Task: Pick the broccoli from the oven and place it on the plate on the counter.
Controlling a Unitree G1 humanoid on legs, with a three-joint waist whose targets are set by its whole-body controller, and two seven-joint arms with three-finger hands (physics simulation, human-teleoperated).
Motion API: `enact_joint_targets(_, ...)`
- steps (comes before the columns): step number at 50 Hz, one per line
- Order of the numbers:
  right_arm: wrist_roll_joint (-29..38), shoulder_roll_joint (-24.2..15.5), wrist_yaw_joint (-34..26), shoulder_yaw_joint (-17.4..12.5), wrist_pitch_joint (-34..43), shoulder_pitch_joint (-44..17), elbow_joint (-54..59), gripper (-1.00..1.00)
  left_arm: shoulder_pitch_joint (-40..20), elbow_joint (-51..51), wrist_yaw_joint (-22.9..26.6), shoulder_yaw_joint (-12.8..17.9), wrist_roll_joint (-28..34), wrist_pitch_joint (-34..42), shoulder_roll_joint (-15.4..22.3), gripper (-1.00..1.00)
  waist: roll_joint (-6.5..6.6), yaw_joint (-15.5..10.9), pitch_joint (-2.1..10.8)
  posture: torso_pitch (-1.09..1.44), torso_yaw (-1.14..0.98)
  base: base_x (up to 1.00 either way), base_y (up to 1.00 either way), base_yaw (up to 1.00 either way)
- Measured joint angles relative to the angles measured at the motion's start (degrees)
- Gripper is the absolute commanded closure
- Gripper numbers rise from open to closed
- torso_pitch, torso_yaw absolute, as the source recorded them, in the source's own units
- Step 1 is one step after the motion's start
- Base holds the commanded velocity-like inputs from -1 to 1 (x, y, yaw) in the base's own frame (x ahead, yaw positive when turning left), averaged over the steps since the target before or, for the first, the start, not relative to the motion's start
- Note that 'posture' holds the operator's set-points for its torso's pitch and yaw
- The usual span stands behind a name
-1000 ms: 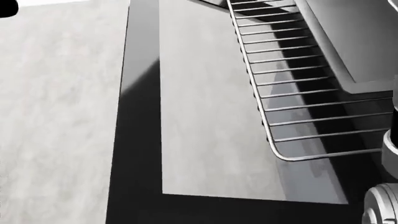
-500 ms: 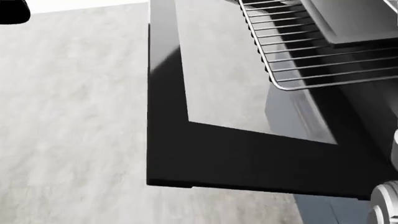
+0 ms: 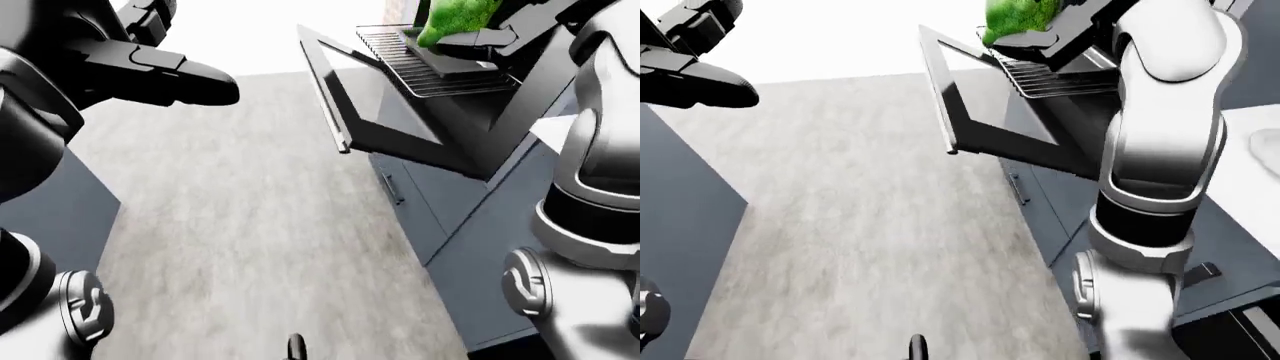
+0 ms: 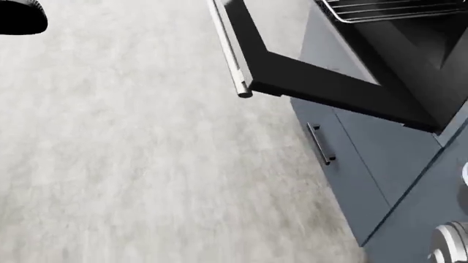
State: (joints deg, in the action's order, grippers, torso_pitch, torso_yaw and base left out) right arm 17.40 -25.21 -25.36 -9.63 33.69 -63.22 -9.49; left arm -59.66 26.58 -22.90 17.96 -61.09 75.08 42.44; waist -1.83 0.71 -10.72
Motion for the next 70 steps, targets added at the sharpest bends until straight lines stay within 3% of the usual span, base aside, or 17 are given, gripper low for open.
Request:
enact_joint_targets(3,-3.37,-0.74,0.30,-0.06,2.44,0.14,-2.48,1.00,-0.78,-0.08,-0.35,-0.67,0.22,-0.05,-0.59,-1.00,-2.38,-0.11,0.46,0.20,0.00,0.00,0.00,-1.00)
enact_joint_targets(7,-6.09,-2.32,0.99,-1.38,4.64,1.57,-3.57,1.00,-0.90,0.51,0.09,-2.15,-0.61,0.93,-1.73,-1.00,0.52,-0.06,1.64,0.20,0.00,0.00,0.00,-1.00)
enact_joint_targets(13,-8.01,-3.97,2.62,-2.23,5.88,1.87,-5.06,1.00,-2.60,0.66,-0.19,-1.96,0.02,-0.35,-2.44,-1.00,7.82,-0.18,0.45,0.20,0.00,0.00,0.00,-1.00)
enact_joint_targets(14,-8.34,-3.76,2.75,-2.08,5.73,2.46,-5.29,1.00,-2.03,0.70,-0.16,-1.84,0.35,-0.58,-2.68,-1.00,8.03,-0.91,0.40,0.20,0.00,0.00,0.00,-1.00)
enact_joint_targets(18,-9.82,-4.10,2.29,-0.73,6.20,3.91,-4.69,1.00,-1.18,1.00,-0.01,-2.25,1.44,-0.08,-3.62,-1.00,6.42,-0.11,0.53,0.20,0.00,0.00,0.00,-1.00)
enact_joint_targets(23,-10.10,-4.96,2.13,-0.74,6.54,3.18,-5.50,1.00,-1.22,1.20,-0.01,-2.17,2.04,0.59,-4.59,-1.00,1.65,-0.82,0.09,0.20,0.00,0.00,0.00,-1.00)
enact_joint_targets(27,-9.91,-5.12,2.26,-0.60,5.77,2.41,-6.29,1.00,-1.82,0.88,0.20,-2.27,2.86,0.52,-4.80,-1.00,-2.40,-1.08,1.49,0.20,0.00,0.00,0.00,-0.76)
enact_joint_targets(30,-8.97,-5.18,2.58,-2.26,5.31,3.41,-6.38,1.00,-1.27,1.61,1.18,-3.79,2.56,0.38,-5.80,-1.00,-0.47,-0.23,0.16,0.20,0.00,0.00,0.00,0.00)
enact_joint_targets(34,-8.16,-4.01,2.19,-0.73,5.75,3.57,-4.49,1.00,-1.28,1.49,2.06,-3.14,2.81,0.52,-5.43,-1.00,2.04,-0.04,-1.47,0.20,0.00,0.00,0.00,0.00)
enact_joint_targets(39,-7.98,-3.31,1.35,0.18,5.42,3.19,-3.31,1.00,-1.91,0.78,2.81,-2.24,4.51,-0.47,-4.89,-1.00,5.23,1.04,-0.68,0.20,0.00,0.00,0.00,0.00)
enact_joint_targets(43,-7.42,-2.21,0.94,0.98,5.26,4.50,-3.99,1.00,-1.23,-0.14,2.90,-2.01,5.25,0.11,-4.98,-1.00,3.30,0.08,-0.73,0.20,0.00,0.13,0.00,0.00)
enact_joint_targets(46,-7.33,-1.53,0.15,2.20,5.29,4.52,-4.00,1.00,-0.99,-0.14,2.78,-1.61,5.57,0.71,-4.73,-1.00,2.20,-0.38,0.34,0.20,0.00,0.23,0.00,0.00)
enact_joint_targets(50,-6.73,-1.39,-0.17,1.62,4.38,3.36,-5.39,1.00,-2.17,0.66,2.92,-0.97,5.69,-0.53,-4.41,-1.00,-0.58,-0.90,1.46,0.20,0.00,0.24,0.00,0.00)
enact_joint_targets(55,-5.28,-0.87,-0.06,0.62,4.03,4.35,-4.57,1.00,-0.24,0.30,4.08,-2.25,5.68,-0.89,-4.59,-1.00,0.68,-0.95,1.48,0.20,0.00,0.24,0.00,0.00)
enact_joint_targets(63,-4.55,0.05,-0.67,1.33,3.55,3.42,-3.72,1.00,2.77,-1.37,5.18,-1.19,12.09,-3.83,-5.03,-1.00,7.24,0.15,1.39,0.20,0.00,0.24,0.00,0.00)
enact_joint_targets(66,-4.66,0.73,-1.12,2.40,3.70,3.92,-3.39,1.00,4.29,-1.51,5.26,-0.47,13.30,-3.20,-5.42,-1.00,6.06,-0.63,0.41,0.20,0.00,0.24,0.00,0.00)
enact_joint_targets(70,-4.91,0.79,-1.64,2.88,3.80,3.50,-2.90,1.00,3.39,-1.68,5.52,-0.65,13.82,-2.17,-5.57,-1.00,3.91,-0.86,0.69,0.20,0.00,0.36,0.00,0.00)
